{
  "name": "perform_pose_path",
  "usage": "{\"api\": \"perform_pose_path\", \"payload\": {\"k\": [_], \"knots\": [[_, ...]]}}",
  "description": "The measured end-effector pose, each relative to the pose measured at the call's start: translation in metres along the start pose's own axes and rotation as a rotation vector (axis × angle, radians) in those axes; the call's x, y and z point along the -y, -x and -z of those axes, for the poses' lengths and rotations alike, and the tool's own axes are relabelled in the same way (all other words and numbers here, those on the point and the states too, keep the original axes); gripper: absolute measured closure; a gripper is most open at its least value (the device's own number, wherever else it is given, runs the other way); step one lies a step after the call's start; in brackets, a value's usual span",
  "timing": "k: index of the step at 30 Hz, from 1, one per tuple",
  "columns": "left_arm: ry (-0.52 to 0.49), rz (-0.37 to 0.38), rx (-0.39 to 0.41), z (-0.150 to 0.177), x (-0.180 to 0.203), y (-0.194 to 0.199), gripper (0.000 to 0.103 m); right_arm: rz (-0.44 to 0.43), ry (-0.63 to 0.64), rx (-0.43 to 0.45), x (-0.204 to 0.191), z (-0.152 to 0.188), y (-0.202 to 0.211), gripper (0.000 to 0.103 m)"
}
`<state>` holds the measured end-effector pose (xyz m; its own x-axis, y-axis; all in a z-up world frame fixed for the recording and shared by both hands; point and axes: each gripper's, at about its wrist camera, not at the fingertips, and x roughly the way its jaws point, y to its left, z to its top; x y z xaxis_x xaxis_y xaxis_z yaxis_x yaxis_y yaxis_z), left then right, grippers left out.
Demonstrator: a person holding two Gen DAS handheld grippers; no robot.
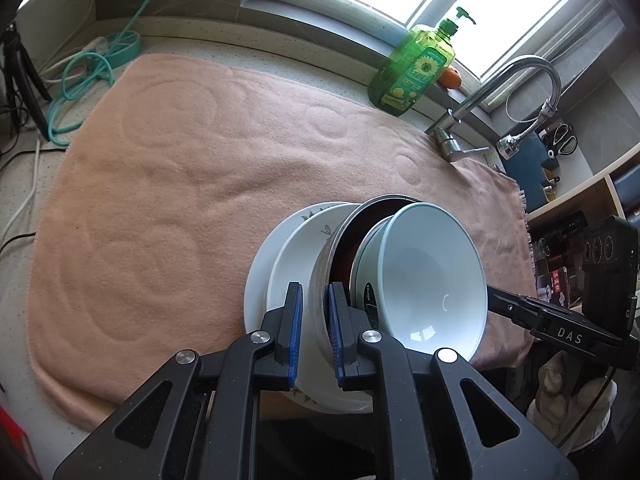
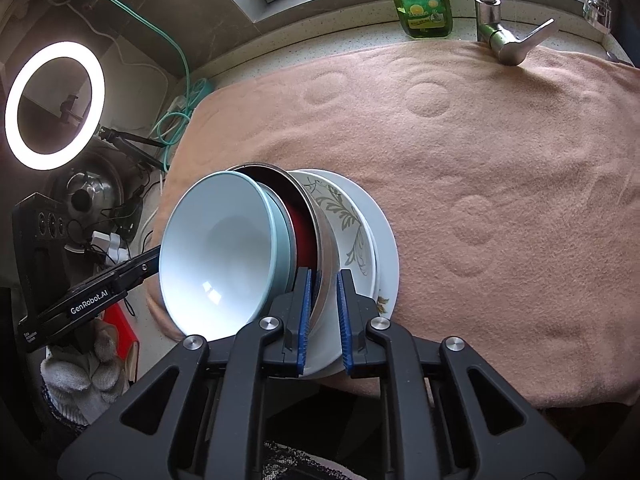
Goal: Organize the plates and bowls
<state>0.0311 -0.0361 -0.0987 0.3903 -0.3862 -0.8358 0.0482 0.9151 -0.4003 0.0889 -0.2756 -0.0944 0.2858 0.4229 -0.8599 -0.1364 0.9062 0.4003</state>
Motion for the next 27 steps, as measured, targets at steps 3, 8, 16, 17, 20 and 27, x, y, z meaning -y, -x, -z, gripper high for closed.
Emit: {"api": "perform_pose_path", "payload": {"k": [3,8,16,17,20,27], "knots": [[0.003,-0.008,0.017,0.000,0.000,0.005,0.091,0.009,0.011,0.018,0.002,0.001,0.006,0.080],[0.021,-0.019,0.043,0.001,-0.002,0.013,0.088,0.022,0.035,0.046,0.006,0.002,0.020,0.073],[-0.004,-0.061,0.097,0.009,0.002,0.030,0.070,0.097,0.141,0.118,0.002,0.012,0.042,0.044],[-0.011,-0.067,0.104,0.011,0.004,0.032,0.065,0.096,0.149,0.124,0.002,0.014,0.044,0.042],[-0.047,-0.097,0.121,0.019,0.011,0.037,0.057,0.104,0.170,0.142,0.000,0.018,0.050,0.036],[-0.106,-0.142,0.141,0.038,0.029,0.042,0.034,0.105,0.177,0.191,0.001,0.029,0.061,0.028]]}}
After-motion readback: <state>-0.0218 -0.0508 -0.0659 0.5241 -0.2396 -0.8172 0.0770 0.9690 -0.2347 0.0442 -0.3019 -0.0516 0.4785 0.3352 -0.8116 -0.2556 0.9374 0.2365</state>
